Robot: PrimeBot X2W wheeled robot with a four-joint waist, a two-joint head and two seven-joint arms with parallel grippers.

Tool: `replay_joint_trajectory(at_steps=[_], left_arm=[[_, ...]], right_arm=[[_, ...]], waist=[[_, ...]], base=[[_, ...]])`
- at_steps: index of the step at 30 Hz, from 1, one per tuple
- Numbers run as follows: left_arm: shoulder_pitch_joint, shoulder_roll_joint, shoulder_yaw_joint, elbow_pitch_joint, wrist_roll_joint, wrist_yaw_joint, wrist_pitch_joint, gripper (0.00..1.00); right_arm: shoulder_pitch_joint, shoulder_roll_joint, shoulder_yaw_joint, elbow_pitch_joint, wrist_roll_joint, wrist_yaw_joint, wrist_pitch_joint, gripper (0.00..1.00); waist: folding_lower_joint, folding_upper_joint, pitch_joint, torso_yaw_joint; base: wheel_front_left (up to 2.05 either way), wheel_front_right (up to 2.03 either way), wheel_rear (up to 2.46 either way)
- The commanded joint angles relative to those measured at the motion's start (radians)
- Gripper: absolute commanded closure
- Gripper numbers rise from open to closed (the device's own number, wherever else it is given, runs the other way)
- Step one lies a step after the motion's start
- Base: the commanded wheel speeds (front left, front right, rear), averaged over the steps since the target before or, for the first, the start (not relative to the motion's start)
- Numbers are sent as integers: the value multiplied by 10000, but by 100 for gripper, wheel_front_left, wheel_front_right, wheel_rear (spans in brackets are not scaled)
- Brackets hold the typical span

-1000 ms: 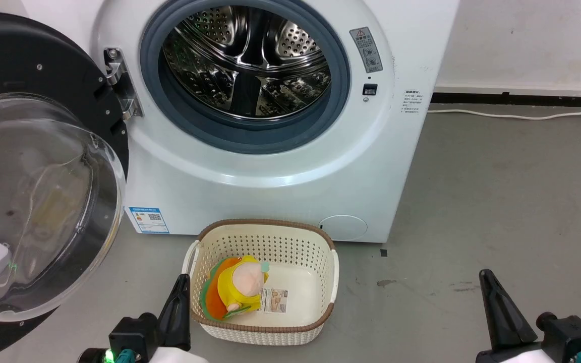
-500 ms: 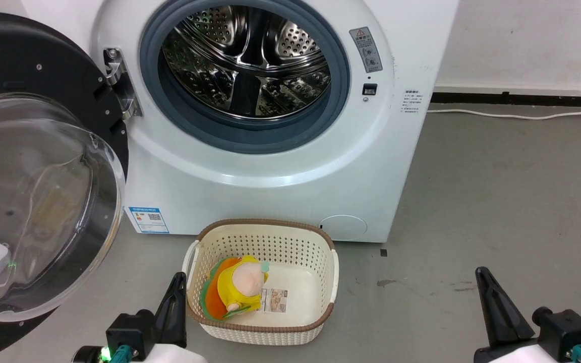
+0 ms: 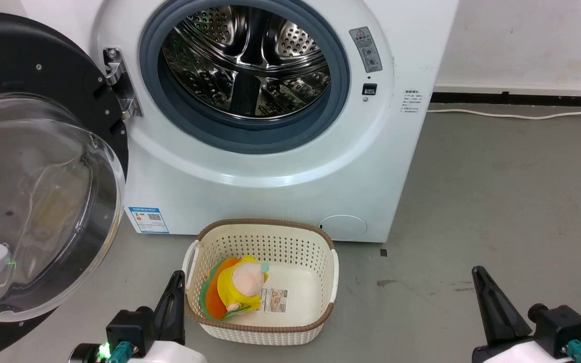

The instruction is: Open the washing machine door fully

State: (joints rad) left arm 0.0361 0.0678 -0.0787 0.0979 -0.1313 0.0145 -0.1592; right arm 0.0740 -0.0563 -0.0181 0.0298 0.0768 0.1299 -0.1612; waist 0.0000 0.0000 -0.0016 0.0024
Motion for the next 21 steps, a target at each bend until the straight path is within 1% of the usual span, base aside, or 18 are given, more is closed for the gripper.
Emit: replay_joint_trajectory(at_steps=[1, 21], left_arm=[[-139, -56, 61, -72, 129, -30, 45, 100], [-198, -88, 253, -311, 442, -61, 454, 100]], right_arm=[[-164, 24, 26, -56, -103, 3, 54, 100], [-316, 34, 67, -120, -279, 4, 466, 100]], waist=[[0, 0, 0, 0], [0, 0, 4, -7]], base=[[0, 0, 0], [0, 0, 0]])
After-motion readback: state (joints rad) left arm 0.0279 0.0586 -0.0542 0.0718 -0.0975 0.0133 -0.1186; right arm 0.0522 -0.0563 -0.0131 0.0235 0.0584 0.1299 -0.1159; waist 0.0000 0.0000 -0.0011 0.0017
